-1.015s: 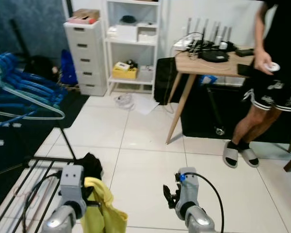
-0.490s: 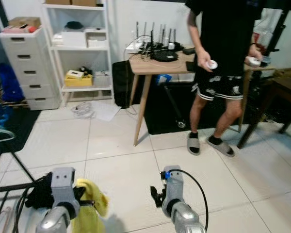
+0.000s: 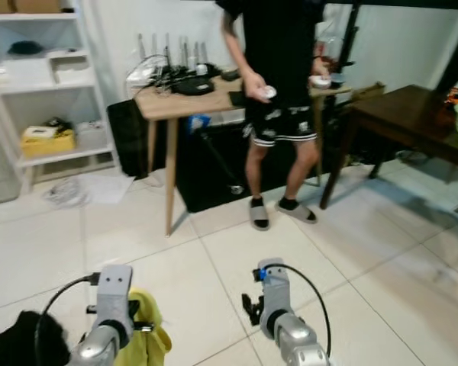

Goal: Hang hanger

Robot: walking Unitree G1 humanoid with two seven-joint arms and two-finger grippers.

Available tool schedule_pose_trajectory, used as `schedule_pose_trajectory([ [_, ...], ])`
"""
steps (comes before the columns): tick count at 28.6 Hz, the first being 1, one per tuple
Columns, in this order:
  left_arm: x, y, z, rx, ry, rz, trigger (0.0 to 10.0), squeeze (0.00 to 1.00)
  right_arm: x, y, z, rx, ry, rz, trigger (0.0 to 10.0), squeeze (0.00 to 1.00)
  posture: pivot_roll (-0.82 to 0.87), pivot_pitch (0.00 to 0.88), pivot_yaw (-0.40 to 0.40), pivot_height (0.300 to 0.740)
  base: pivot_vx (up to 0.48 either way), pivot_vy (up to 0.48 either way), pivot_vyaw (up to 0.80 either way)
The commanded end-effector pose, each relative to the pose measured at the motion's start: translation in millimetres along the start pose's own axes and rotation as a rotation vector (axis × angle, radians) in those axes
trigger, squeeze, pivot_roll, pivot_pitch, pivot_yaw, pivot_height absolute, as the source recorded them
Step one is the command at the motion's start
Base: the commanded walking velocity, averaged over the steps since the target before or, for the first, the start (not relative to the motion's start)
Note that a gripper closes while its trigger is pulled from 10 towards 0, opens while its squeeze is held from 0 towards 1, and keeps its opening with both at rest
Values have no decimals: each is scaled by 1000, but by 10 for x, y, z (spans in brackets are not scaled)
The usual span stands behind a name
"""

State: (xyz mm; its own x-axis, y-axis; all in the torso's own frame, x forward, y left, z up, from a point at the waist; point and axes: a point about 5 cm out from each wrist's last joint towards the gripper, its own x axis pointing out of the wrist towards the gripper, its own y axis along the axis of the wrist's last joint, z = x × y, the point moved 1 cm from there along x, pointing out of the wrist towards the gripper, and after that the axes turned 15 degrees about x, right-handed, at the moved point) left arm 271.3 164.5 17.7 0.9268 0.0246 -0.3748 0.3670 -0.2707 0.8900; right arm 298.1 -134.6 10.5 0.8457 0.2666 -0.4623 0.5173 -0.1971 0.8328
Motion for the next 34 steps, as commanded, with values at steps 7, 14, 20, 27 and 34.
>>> schedule_pose_trajectory([
  [7, -3, 152, -8, -36, 39, 105, 10000, 0, 18, 56, -21, -11, 9, 22, 10000, 0, 15, 16, -60, 740, 0, 0, -800],
  [14, -12, 121, 27, -26, -8, 82, 10000, 0, 30, 53, 27, 33, -16, 33, 10000, 0, 34, 14, -62, 740, 0, 0, -800],
  [20, -24, 146, -3, -31, -50, 91, 10000, 0, 36, 25, -58, 12, 12, 26, 10000, 0, 35, 22, -53, 740, 0, 0, -800],
  [27, -23, 136, 16, -48, -60, 94, 10000, 0, 24, -3, -60, 13, 13, 24, 10000, 0, 28, 16, -48, 740, 0, 0, -800],
  [34, -13, 202, -16, -13, -95, 122, 10000, 0, 29, -2, -85, 40, -4, 51, 10000, 0, 24, 0, 0, 740, 0, 0, -800],
])
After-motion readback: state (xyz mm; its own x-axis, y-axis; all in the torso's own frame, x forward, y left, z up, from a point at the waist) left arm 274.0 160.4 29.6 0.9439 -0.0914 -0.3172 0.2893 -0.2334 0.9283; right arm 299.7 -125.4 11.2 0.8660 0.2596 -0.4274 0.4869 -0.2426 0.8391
